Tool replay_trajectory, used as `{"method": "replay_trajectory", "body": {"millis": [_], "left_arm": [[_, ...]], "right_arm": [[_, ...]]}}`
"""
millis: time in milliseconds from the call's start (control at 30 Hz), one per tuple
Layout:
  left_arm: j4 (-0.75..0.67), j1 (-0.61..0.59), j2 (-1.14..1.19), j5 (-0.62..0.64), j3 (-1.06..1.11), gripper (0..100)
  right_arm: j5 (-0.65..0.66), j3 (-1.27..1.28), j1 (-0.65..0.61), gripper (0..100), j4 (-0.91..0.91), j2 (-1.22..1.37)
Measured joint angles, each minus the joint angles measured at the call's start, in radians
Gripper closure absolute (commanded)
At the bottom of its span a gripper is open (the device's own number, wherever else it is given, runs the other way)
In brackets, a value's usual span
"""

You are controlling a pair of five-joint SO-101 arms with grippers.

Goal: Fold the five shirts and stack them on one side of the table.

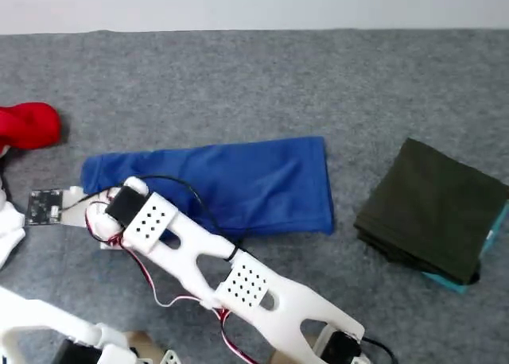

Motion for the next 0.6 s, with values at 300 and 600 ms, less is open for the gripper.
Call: {"method": "replay_trajectory", "body": {"millis": [300, 600], "left_arm": [[0.000, 0.000, 0.000, 0.000, 0.000, 100], [0.000, 0.000, 0.000, 0.000, 0.000, 100]], "right_arm": [[0.034, -0.044, 0.078, 98.8, -0.002, 0.012], [0.035, -0.035, 0.170, 98.8, -0.026, 0.114]]}}
